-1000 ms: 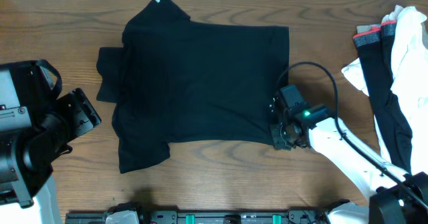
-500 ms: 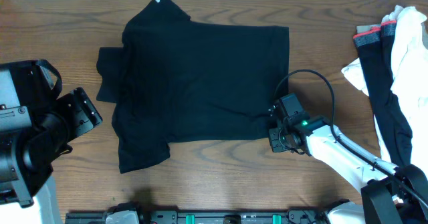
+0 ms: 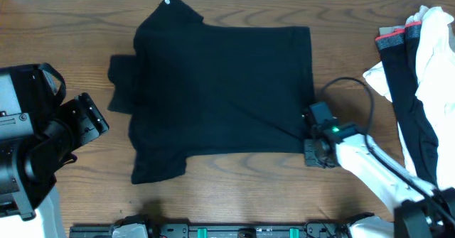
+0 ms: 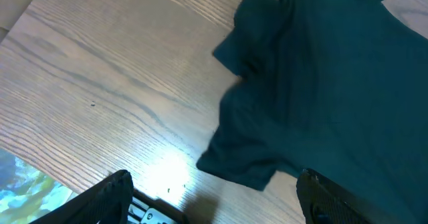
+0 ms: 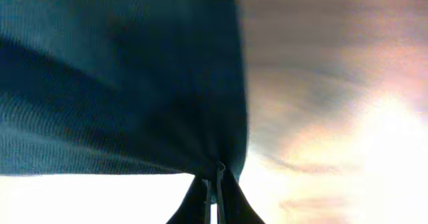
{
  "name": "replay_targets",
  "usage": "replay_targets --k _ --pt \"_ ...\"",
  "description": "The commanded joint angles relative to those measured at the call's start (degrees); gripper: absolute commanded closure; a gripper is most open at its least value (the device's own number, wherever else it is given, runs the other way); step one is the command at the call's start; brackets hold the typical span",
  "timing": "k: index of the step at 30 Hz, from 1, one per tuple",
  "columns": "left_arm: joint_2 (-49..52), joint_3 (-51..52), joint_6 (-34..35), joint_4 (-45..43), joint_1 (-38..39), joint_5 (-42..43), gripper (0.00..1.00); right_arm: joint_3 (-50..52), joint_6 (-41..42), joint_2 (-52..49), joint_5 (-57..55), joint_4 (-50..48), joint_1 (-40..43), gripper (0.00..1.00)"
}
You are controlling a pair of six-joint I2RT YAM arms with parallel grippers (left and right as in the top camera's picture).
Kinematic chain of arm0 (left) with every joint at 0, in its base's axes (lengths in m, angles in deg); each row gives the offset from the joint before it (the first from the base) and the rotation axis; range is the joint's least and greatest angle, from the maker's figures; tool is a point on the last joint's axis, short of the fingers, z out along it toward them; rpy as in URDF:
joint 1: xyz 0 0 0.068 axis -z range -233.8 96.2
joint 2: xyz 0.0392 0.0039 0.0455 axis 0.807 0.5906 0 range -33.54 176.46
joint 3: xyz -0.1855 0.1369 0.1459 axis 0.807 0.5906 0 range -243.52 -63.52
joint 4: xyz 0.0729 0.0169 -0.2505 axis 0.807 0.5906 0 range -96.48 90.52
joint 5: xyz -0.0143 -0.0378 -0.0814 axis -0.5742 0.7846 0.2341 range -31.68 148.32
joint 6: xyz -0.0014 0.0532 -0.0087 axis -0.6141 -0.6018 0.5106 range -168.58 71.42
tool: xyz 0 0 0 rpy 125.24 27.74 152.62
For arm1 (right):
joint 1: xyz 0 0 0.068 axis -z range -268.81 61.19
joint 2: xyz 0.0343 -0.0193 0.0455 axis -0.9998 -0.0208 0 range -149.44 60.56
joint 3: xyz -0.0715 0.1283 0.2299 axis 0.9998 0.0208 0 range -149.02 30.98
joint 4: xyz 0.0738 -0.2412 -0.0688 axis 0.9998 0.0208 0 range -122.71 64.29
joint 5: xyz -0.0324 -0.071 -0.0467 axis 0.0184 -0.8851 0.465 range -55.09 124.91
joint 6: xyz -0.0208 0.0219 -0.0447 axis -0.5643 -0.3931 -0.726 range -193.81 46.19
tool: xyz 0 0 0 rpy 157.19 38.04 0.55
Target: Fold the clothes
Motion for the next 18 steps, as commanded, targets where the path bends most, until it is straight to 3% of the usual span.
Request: replay_targets --k 1,10,14,16,18 --pt "0.2 0.3 0.3 3.8 -0.2 -0.7 0.19 0.5 7.5 4.5 -7.4 2.5 3.1 0.99" --pt "0.1 3.5 4.4 4.5 -0.2 4.1 0.19 0.5 4.1 9.7 -5.7 2.6 5.0 0.98" --pt "0.0 10.8 6.6 4.3 -0.2 6.4 0.21 0.5 3.0 9.7 -4.2 2.4 5.0 0.43" --pt "0.0 16.0 8.4 3.6 -0.2 6.4 0.22 0.5 3.0 9.7 -3.6 2.4 5.0 0.34" --pt "-0.3 21.5 9.5 1.6 -0.2 6.9 0.24 0.5 3.1 9.7 -3.1 2.4 5.1 0.3"
